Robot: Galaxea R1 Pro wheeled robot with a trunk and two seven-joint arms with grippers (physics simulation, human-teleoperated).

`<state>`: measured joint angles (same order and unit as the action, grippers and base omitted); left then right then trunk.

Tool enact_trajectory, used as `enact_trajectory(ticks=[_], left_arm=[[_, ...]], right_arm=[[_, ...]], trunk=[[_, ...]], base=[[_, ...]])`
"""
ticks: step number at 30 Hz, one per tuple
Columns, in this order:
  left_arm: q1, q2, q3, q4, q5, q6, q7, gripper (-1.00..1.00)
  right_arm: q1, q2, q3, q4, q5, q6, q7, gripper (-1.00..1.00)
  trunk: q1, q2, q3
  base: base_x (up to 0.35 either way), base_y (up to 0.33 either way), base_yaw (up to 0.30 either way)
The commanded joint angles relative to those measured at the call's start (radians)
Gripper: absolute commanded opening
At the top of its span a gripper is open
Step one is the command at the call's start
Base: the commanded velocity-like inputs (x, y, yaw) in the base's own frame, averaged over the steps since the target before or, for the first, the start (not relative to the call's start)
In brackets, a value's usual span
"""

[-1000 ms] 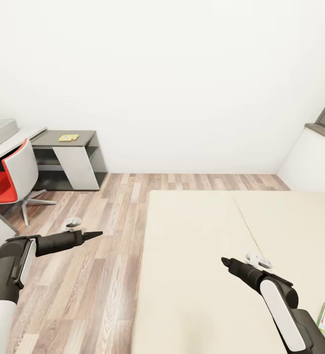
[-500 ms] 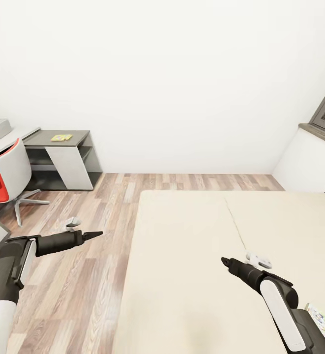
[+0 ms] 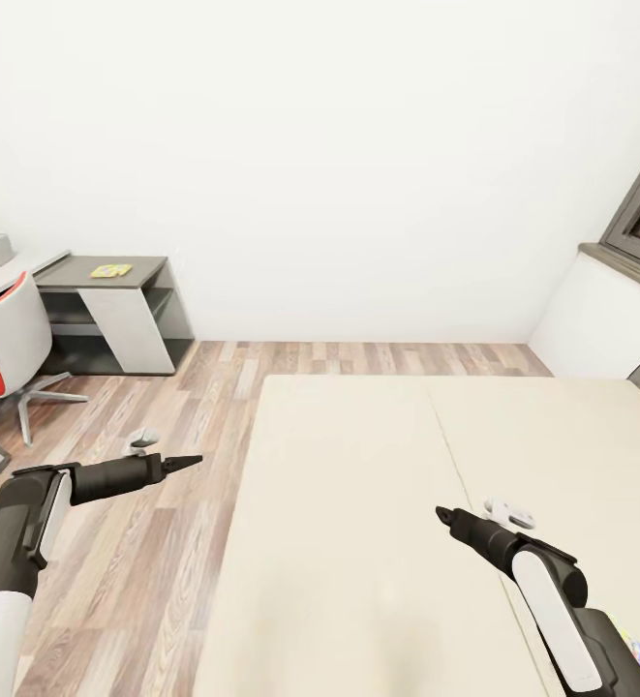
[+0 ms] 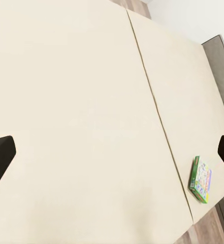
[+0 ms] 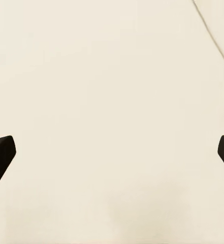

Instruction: Put all the toys in the child's room - the three board games (two on the bed and one on the table), the two jigsaw puzzles on the table, and the tennis ball on the table - inside the toy box on the table in the child's room.

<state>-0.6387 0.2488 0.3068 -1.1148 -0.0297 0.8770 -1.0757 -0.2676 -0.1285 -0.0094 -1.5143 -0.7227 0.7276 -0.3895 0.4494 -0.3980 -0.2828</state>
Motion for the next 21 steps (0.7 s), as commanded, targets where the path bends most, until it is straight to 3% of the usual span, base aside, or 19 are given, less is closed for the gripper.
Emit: enact_trajectory(ticks=[1,21], left_arm=[[-0.001,0.0,0.002,0.0,-0.003,0.008,-0.006,1.0],[-0.001,0.0,0.002,0.0,-0.003,0.008,-0.006,1.0]], right_arm=[[-0.001,0.0,0.0,-0.001,-0.011,0.003,-0.009,1.0],[-0.001,0.0,0.0,-0.001,-0.011,0.003,-0.009,1.0]], trunk=[[0.001,-0.002,-0.002],[0.001,-0.002,-0.002]], base=[[0.0,-0.034,0.0],[-0.013,-0.006,0.0]])
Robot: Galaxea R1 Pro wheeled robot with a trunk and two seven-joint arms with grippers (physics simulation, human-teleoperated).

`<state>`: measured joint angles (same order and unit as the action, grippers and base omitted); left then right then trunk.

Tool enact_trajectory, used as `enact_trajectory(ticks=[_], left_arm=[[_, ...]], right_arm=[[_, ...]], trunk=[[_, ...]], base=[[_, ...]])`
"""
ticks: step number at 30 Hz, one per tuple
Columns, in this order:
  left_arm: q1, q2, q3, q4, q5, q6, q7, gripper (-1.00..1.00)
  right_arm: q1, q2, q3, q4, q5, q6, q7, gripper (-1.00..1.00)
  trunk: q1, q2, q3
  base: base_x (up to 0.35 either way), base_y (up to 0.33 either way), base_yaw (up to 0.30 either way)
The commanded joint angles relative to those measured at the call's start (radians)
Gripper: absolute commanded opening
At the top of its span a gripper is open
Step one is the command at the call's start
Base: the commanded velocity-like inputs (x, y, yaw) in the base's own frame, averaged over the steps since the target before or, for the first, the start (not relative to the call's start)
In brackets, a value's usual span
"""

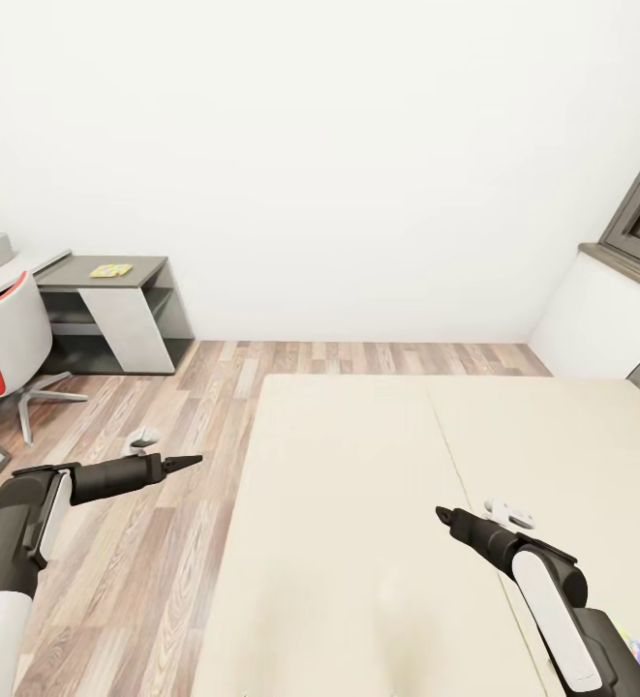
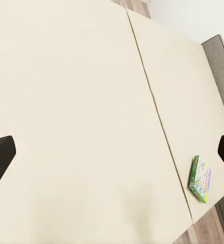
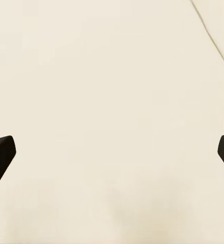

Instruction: Put all the toys in the child's room - the three board games (two on the bed and one on the table), the two jigsaw puzzles on the table, and the tennis ball on the table - inside the toy box on the table in the child's room.

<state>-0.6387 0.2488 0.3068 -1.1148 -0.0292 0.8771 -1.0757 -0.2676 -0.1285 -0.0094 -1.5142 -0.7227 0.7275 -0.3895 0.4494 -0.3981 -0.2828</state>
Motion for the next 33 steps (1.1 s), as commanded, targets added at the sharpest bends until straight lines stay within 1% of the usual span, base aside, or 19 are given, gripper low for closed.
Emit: enact_trajectory(ticks=[1,21,33], left_arm=[[-0.001,0.0,0.001,0.0,-0.003,0.008,-0.006,1.0],[-0.001,0.0,0.001,0.0,-0.004,0.008,-0.006,1.0],[-0.001,0.0,0.001,0.0,-0.005,0.008,-0.006,1.0]], right_arm=[[-0.001,0.0,0.0,-0.001,-0.011,0.003,-0.009,1.0],[-0.001,0.0,0.0,-0.001,-0.011,0.003,-0.009,1.0],[-0.001,0.001,0.0,-0.001,-0.01,0.003,-0.009,1.0]], trunk=[[0.001,-0.002,-0.002],[0.001,-0.002,-0.002],[0.001,-0.002,-0.002]], base=[[-0.007,0.0,0.0],[-0.001,-0.007,0.0],[0.0,-0.191,0.0]])
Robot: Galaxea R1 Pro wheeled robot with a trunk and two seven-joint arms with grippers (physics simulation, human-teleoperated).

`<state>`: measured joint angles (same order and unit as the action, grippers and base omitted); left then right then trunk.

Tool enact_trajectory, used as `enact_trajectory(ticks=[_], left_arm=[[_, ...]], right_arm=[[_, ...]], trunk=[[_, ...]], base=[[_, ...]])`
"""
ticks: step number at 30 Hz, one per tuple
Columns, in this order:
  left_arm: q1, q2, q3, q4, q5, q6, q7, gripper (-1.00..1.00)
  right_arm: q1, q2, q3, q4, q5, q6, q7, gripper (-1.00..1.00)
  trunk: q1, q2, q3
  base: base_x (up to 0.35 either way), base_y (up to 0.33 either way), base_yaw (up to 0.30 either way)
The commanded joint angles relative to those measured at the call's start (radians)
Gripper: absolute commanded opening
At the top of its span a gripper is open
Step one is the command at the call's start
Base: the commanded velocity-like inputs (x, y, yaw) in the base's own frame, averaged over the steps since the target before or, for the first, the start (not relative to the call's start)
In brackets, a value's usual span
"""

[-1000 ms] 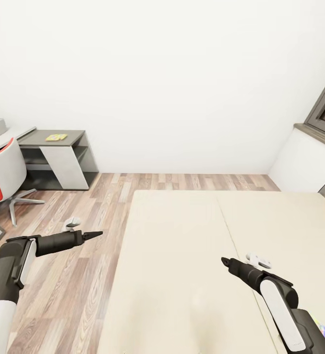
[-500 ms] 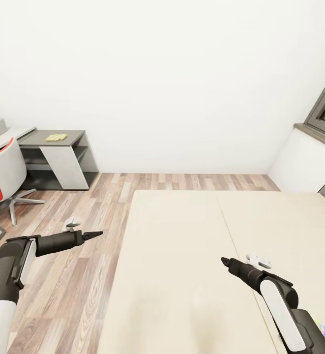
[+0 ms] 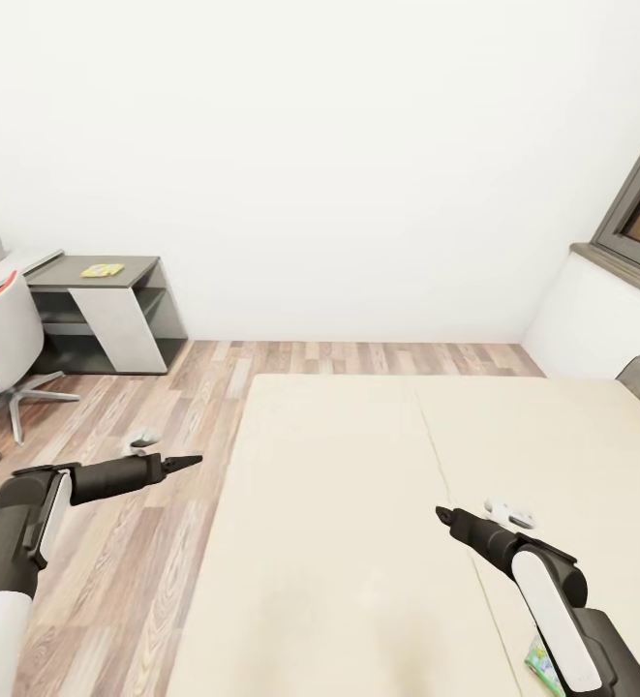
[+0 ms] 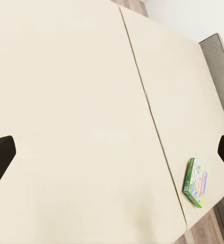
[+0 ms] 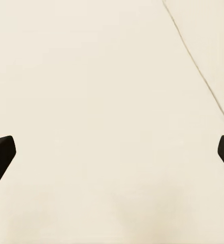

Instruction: Put all the toys in the child's room - the three board games (two on the bed and one on the table), the two jigsaw puzzles on the table, and the tennis ball on the table - inside the toy box on the table in the child's room.

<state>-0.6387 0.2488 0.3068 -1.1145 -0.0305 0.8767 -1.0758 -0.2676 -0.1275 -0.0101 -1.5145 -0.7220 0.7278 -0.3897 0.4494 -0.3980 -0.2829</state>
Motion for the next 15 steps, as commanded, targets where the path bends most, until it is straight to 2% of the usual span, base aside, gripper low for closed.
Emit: enact_trajectory(ticks=[1,15], left_arm=[[-0.001,0.0,0.002,-0.001,-0.003,0.008,-0.006,1.0],[-0.001,0.0,0.002,-0.001,-0.003,0.008,-0.006,1.0]], right_arm=[[-0.001,-0.001,0.001,-0.001,-0.01,0.002,-0.009,1.0],[-0.001,-0.001,0.001,-0.001,-0.01,0.002,-0.009,1.0]], trunk=[[0.001,-0.002,-0.002],[0.001,-0.002,-0.002]], base=[[0.0,-0.232,0.0],[0.0,-0.236,0.0]])
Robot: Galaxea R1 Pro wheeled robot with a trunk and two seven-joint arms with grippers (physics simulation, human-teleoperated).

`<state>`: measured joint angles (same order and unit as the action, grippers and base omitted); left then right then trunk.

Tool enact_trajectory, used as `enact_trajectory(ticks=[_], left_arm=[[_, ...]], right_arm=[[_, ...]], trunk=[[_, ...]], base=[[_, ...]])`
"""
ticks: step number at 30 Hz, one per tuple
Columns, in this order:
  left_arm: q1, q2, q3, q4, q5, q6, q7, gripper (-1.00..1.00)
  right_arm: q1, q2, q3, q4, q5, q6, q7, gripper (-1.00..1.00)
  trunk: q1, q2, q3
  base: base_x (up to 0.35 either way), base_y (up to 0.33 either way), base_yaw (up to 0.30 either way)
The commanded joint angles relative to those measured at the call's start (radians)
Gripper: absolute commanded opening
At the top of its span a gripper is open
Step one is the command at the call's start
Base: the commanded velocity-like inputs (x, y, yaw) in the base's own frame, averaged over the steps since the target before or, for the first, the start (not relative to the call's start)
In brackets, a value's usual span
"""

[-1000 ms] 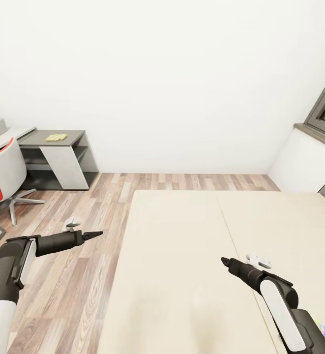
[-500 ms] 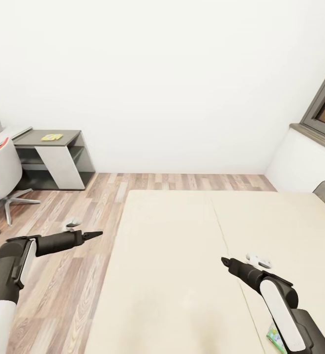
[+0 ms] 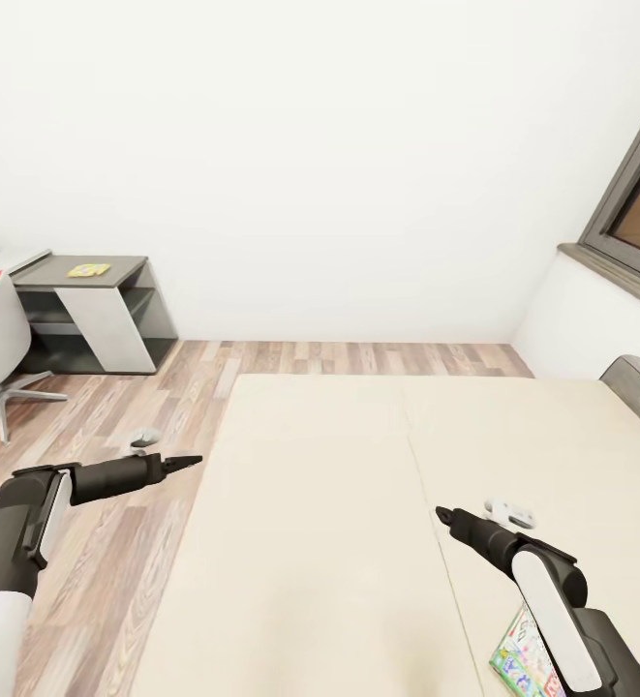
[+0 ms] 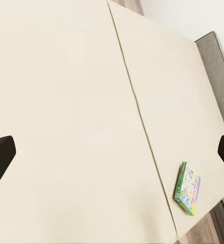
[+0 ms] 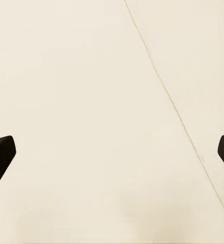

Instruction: Put all the toys in the child's room - the three board games (two on the bed and one on the table), the two jigsaw puzzles on the table, and the tennis ball on the table - inside the toy box on the table in the child's room.

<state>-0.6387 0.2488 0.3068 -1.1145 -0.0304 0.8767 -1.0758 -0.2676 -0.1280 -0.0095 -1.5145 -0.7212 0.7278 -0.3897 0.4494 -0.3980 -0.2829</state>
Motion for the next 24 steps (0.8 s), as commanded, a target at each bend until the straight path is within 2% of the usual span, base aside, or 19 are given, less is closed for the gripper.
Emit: enact_trajectory(ticks=[1,24], left_arm=[[-0.001,0.0,0.002,-0.001,-0.003,0.008,-0.006,1.0],[-0.001,0.0,0.002,-0.001,-0.003,0.008,-0.006,1.0]], right_arm=[[-0.001,0.0,0.0,-0.001,-0.01,0.002,-0.009,1.0],[-0.001,-0.001,0.0,-0.001,-0.011,0.002,-0.009,1.0]], trunk=[[0.001,-0.002,-0.002],[0.001,-0.002,-0.002]], base=[[0.0,-0.237,0.0],[0.0,-0.237,0.0]])
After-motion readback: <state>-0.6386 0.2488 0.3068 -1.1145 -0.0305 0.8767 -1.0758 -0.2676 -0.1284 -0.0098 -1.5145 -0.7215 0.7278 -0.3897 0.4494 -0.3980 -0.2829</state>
